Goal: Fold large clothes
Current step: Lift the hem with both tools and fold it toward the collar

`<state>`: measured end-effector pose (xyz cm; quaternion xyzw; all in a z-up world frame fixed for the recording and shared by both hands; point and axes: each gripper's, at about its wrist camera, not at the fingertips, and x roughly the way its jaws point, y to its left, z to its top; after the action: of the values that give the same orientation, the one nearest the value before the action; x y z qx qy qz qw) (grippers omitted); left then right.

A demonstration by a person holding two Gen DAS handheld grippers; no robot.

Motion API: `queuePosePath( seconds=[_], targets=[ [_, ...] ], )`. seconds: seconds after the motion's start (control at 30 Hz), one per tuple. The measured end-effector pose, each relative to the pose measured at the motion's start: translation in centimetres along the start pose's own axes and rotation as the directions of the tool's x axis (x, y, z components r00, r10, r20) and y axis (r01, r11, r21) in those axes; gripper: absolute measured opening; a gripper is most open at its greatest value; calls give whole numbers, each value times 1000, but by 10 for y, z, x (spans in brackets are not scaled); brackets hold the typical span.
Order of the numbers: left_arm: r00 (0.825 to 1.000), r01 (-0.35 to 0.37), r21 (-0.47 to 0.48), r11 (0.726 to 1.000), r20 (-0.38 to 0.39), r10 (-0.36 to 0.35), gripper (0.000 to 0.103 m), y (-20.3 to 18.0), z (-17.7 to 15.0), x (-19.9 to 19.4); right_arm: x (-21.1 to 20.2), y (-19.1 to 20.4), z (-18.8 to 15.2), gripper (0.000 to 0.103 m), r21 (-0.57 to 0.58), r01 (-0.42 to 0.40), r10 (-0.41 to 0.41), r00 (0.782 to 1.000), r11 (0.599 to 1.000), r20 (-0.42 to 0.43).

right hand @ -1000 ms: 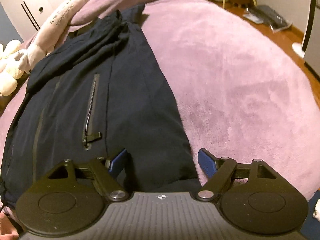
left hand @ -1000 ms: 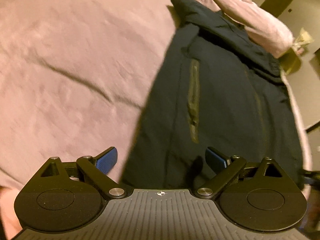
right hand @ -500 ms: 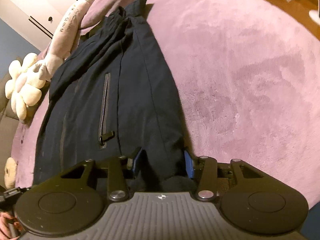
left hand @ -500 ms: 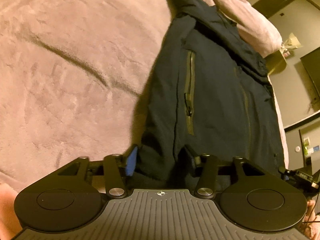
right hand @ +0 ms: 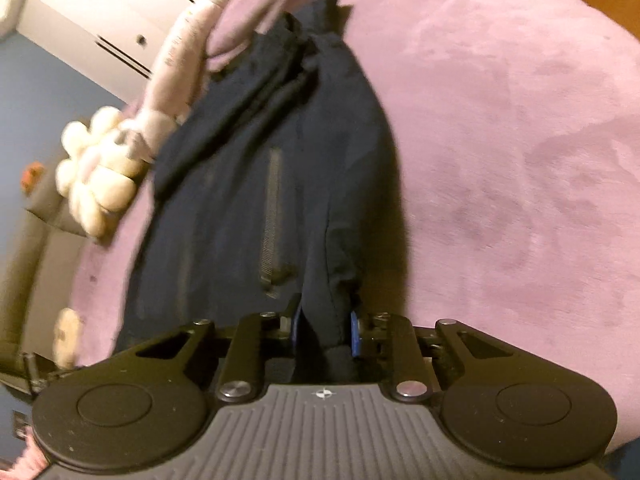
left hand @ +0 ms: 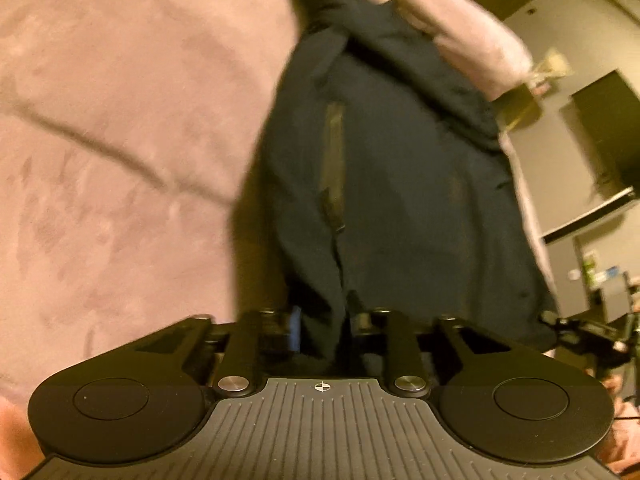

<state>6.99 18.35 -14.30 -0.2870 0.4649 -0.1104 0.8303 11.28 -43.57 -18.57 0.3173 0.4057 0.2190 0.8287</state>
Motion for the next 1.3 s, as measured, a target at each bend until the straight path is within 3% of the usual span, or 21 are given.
queuePosePath(
  seconds=[0.23, 0.47, 0.67, 0.87, 1.0, 1.03, 1.07, 1.13, 1.17, 1.23, 1.3],
  targets=[
    [977, 116, -37, 993, 186, -107, 20, -32, 41, -26, -3, 17, 40, 20, 53, -117, 109, 985, 992, 133],
    [953, 144, -91, 985, 280, -114, 20, -44, 98, -16, 17, 34, 93, 20, 66, -94, 76, 969, 993, 233],
    [949, 134, -234, 963, 309, -57, 20, -29, 146, 19, 59, 28, 139, 20, 151, -16, -25, 964, 988, 266],
    [972, 50, -323, 945, 233, 28, 22, -16, 178, 67, 104, 27, 164, 24, 185, 65, -105, 971, 981, 215],
    [977, 83, -369, 926, 215, -2, 37, -5, 193, 73, 95, 22, 171, 38, 201, -9, -46, 963, 979, 266],
    [974, 101, -373, 922, 226, -15, 42, -3, 193, 70, 90, 21, 171, 49, 192, -31, -26, 957, 981, 288],
    [968, 119, -370, 921, 250, -25, 45, -1, 194, 64, 83, 20, 169, 64, 180, -37, -24, 946, 983, 323],
    [942, 126, -341, 932, 334, -5, 72, 1, 192, 49, 65, 19, 164, 83, 150, -34, -32, 907, 988, 420],
    [929, 114, -330, 937, 369, 17, 76, 1, 190, 41, 59, 17, 162, 87, 137, -26, -39, 891, 990, 453],
    [915, 81, -263, 961, 401, 32, 82, -1, 186, 36, 65, 26, 162, 87, 46, 103, -113, 903, 994, 415],
    [931, 35, -181, 983, 363, 33, 83, -10, 184, 41, 81, 37, 160, 87, -72, 229, -186, 908, 971, 376]
  ],
)
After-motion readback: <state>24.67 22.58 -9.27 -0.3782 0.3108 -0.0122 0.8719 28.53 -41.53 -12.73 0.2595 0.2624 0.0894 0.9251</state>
